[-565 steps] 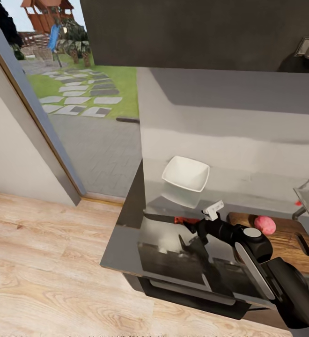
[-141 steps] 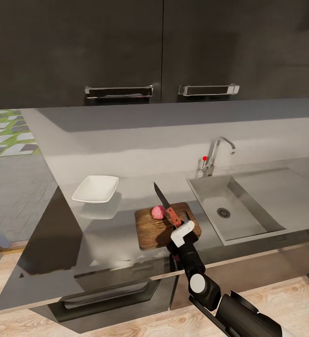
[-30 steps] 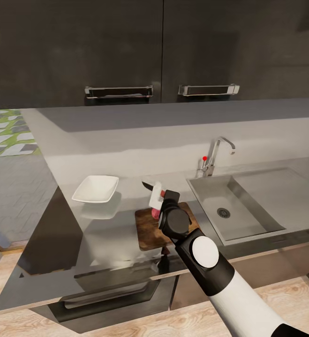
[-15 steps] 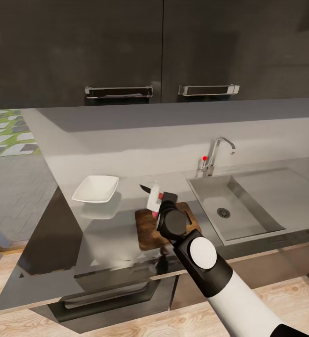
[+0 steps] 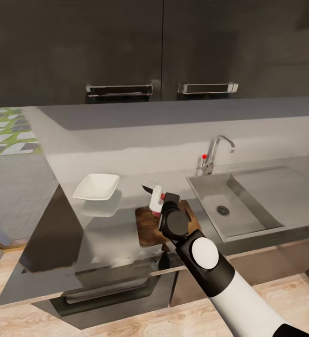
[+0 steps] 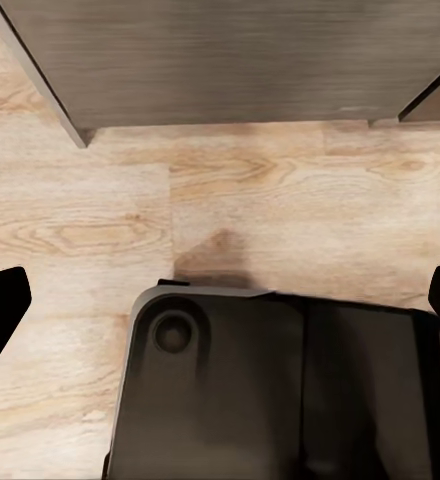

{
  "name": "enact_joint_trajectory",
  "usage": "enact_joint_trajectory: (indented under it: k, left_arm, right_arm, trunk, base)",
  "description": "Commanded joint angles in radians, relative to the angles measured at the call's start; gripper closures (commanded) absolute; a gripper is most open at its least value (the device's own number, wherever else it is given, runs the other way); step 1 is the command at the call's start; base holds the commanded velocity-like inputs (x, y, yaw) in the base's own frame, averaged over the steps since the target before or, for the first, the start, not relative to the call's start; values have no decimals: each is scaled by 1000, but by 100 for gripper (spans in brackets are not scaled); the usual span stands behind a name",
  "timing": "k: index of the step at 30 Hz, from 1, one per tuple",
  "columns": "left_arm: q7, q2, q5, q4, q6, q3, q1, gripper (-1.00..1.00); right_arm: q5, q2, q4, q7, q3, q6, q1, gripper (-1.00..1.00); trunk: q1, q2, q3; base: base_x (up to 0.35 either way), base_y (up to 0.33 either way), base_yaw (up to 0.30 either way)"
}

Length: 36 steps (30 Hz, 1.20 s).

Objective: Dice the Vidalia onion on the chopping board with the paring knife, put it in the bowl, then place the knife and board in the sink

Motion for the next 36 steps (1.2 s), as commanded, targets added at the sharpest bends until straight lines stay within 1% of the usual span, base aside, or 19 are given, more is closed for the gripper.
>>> enact_joint_trajectory:
  k: [1,5,12,18,26,36]
  left_arm:
    - [-5,-1,8,-1,-1,1,0,-100]
    - [-5,-1,8,-1,-1,1,0,-100]
    - [-4,-1,8,-1,-1,1,0,-100]
    - [-4,-1,8,-1,-1,1,0,-100]
    - [-4,-1,8,-1,0,1,0,-100]
    - [-5,-1,8,-1,-1,1,0,-100]
  right_arm:
    - [10,-1,0,11,2,3,-1,100]
    - [10,-2,1,11,2,4,-1,100]
    - [10,-3,1,12,3,4,-1,100]
    - [10,-3,5,12,3,4,-1,100]
    - [10,-4,8,12,3,4,-1,100]
    - [10,-4,8,13,3,4,-1,100]
  trunk:
    - [0,-2,-3]
    - [0,-2,-9]
    - [0,-2,-19]
    - [0,-2,-29]
    - [0,-2,-42]
    - [0,-2,-58]
  base:
    - [-263,0,0]
    - [-236,0,0]
    - [-50,0,0]
    - [5,0,0]
    - [99,-36,0]
    - [9,-4,0]
